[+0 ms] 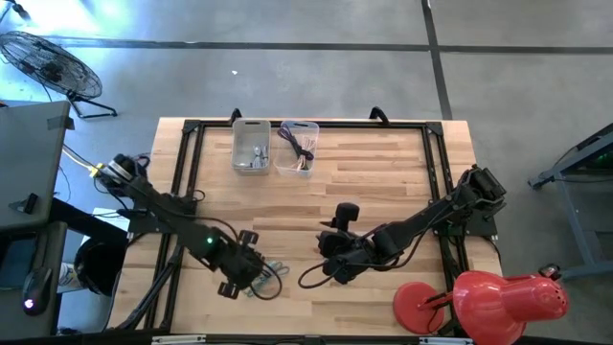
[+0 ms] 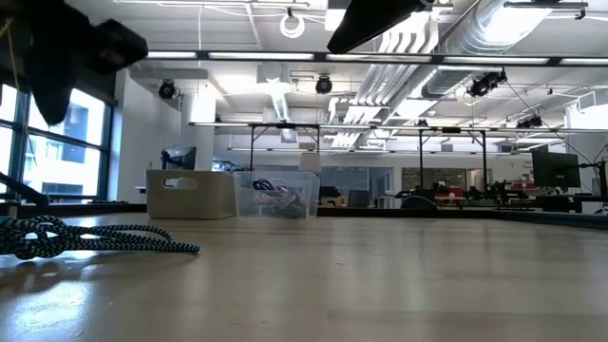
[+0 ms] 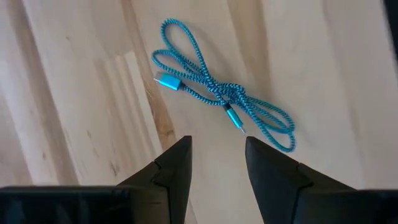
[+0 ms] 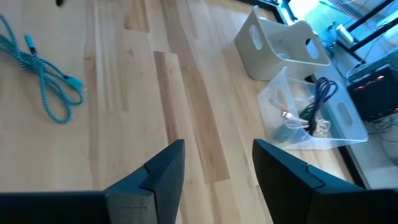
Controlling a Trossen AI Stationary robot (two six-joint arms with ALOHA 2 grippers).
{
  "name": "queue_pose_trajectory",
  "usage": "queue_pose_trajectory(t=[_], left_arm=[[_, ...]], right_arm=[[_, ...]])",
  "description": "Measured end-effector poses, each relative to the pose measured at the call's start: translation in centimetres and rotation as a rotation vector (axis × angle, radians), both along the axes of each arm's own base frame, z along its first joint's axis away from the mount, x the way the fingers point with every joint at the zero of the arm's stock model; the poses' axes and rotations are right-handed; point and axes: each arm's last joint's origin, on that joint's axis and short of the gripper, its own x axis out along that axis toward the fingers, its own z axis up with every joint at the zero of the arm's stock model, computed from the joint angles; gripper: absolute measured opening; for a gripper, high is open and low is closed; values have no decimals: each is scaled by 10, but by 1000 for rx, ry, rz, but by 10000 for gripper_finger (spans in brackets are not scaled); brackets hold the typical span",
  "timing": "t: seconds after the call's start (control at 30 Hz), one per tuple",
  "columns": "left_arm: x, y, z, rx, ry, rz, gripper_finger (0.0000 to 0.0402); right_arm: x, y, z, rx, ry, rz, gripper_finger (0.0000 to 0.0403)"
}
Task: Pick & Place USB Port
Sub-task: Put the striped light blue charger cable into the transparent bin
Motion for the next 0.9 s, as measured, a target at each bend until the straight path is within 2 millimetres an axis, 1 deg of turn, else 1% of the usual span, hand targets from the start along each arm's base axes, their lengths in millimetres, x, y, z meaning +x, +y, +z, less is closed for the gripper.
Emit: queue_pose_trajectory(t=[0.07,0.17,0.27,0.5,0.77,0.9], left_arm=[[5,-3,-10,22,19,-21,145],[12,-10,-27,65,38,-98,145],[17,-15,-36,72,21,-137,145],[17,-16,-34,135,-18,-191,145],[17,-15,-33,205,-46,-228,145],[17,-15,-33,189,-40,-219,145]], right_arm=[[0,1,0,17,0,7,181],[0,2,0,37,-11,1,181],[-2,6,0,40,-14,10,181],[-2,14,2,57,-48,33,181],[-2,14,2,59,-50,34,181],[-2,14,2,59,-51,34,181]])
